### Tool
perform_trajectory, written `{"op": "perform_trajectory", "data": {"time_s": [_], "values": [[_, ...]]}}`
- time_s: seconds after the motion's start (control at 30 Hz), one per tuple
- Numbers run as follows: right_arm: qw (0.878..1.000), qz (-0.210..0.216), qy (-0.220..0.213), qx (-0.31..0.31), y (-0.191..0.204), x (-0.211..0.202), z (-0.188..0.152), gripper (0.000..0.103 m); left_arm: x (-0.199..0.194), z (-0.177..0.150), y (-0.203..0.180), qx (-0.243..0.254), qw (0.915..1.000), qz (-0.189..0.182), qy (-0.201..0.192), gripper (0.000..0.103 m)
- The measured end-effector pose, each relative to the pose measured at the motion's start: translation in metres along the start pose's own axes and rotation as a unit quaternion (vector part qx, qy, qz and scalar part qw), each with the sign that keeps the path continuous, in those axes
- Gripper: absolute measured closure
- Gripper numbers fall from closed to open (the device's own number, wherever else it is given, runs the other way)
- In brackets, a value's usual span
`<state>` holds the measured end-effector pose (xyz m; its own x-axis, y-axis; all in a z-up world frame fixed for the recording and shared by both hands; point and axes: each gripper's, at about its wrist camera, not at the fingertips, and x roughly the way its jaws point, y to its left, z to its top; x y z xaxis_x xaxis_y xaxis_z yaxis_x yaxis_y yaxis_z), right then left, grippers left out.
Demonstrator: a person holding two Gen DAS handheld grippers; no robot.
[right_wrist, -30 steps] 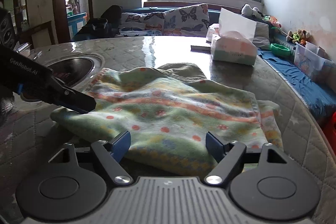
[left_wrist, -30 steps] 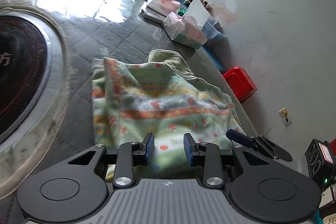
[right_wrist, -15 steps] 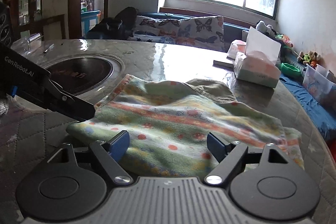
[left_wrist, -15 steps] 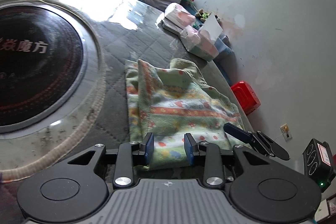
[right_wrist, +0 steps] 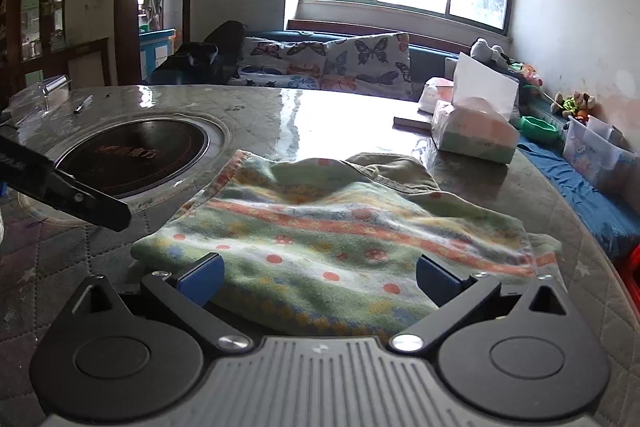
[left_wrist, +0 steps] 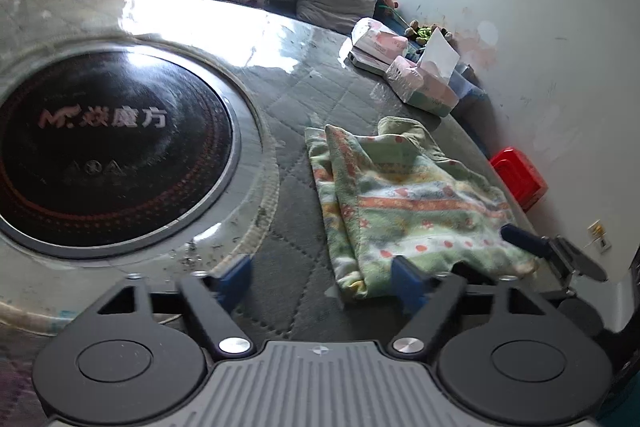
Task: Fold clothes
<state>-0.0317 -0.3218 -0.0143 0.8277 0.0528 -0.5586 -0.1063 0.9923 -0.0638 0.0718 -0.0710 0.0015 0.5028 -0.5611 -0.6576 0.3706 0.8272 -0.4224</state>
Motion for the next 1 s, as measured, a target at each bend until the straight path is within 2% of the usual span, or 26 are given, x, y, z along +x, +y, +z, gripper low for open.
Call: {"op": "perform_trajectory", "data": {"time_s": [0.1, 0.23, 0.7, 0.87, 1.0], "values": [[1.000, -0.006, 0.002, -0.001, 0.001, -0.003, -0.002, 0.000, -0.004, -0.006, -0.006, 0.026, 0.9995, 0.018, -0.011, 0.007], [1.000, -0.016, 0.002, 0.002, 0.004, -0.009, -0.008, 0.000, -0.009, -0.013, -0.013, 0.045, 0.9984, 0.030, -0.016, 0.000], [0.997, -0.046, 0.018, 0.064, -0.003, -0.029, -0.030, 0.000, -0.014, -0.034, -0.027, 0.054, 0.9968, 0.055, -0.020, 0.000], [0.995, -0.048, 0.025, 0.085, -0.004, -0.033, -0.035, 0.000, -0.015, -0.041, -0.033, 0.071, 0.9945, 0.073, -0.023, 0.000], [0.994, -0.049, 0.029, 0.096, -0.003, -0.034, -0.038, 0.000, -0.014, -0.047, -0.036, 0.078, 0.9942, 0.073, -0.010, 0.000]]}}
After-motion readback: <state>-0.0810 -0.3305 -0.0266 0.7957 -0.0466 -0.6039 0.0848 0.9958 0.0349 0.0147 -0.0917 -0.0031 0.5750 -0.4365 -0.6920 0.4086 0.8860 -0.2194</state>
